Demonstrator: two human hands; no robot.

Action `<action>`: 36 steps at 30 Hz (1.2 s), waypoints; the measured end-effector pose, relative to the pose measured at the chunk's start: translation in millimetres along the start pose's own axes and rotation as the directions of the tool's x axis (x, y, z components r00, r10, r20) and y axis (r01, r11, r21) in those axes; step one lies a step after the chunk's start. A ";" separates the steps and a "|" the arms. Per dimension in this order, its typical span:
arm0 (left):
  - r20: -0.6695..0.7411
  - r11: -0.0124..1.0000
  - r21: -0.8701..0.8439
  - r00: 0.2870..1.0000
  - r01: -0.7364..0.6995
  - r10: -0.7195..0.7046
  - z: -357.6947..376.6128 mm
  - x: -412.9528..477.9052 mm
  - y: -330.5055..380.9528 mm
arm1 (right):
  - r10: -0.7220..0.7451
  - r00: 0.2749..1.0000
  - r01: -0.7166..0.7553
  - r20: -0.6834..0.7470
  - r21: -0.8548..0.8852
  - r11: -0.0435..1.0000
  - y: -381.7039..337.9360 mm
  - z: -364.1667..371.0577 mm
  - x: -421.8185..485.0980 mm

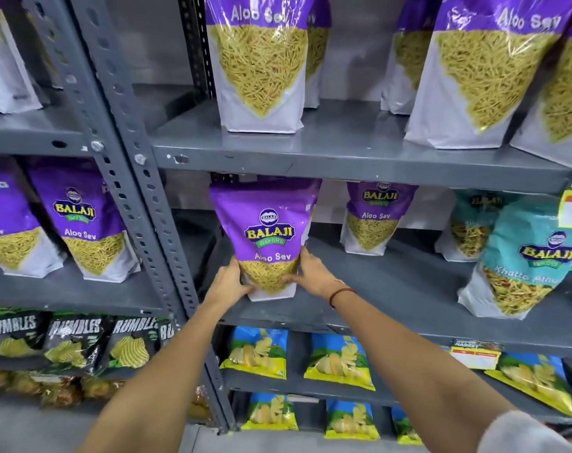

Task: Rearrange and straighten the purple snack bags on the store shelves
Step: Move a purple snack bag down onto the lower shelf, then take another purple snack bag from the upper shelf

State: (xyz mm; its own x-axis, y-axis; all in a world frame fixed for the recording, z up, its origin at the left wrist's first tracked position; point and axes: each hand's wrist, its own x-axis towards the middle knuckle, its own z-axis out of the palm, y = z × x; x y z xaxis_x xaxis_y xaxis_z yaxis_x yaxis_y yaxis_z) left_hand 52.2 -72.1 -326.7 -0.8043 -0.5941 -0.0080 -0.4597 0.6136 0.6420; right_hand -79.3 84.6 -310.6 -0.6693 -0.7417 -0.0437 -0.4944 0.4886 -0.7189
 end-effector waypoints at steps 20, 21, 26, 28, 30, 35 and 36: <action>0.268 0.961 -0.157 0.927 -0.227 0.263 -65.5 -34.8 158.7 | -0.270 0.728 0.305 -0.630 -0.054 0.951 -52.5 -122.4 -109.3; 0.233 0.923 -0.253 0.908 -0.288 0.347 -75.5 -42.6 180.0 | -0.289 0.663 0.338 -0.691 -0.068 0.939 -58.6 -139.1 -121.3; -0.094 0.663 -0.552 0.828 -0.505 0.552 -95.1 -51.6 272.7 | -0.271 0.371 0.411 -0.888 -0.104 0.906 -74.2 -226.3 -150.5; -0.246 0.609 -0.516 0.785 -0.603 0.569 -89.7 -42.6 298.7 | -0.255 0.353 0.358 -0.900 -0.122 0.926 -68.8 -256.1 -146.7; -0.304 0.634 -0.430 0.764 -0.643 0.569 -82.8 -32.9 318.0 | -0.216 0.410 0.225 -0.886 -0.131 0.966 -59.8 -278.5 -134.3; -0.137 0.746 -0.354 0.820 -0.564 0.556 -64.6 -0.9 347.5 | -0.033 0.647 0.011 -0.762 -0.034 0.999 -51.1 -294.4 -113.7; -0.092 0.761 -0.349 0.829 -0.546 0.552 -62.5 3.6 349.7 | -0.014 0.670 0.014 -0.742 -0.006 1.000 -51.5 -292.9 -112.5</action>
State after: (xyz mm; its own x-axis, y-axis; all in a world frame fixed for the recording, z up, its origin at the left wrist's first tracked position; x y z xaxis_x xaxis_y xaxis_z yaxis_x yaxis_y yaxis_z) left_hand -87.9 107.9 -54.3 -0.8854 -0.2015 0.4188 0.2208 0.6106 0.7605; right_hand -141.0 277.4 -65.5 -0.8530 -0.1630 0.4959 -0.5076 0.4807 -0.7151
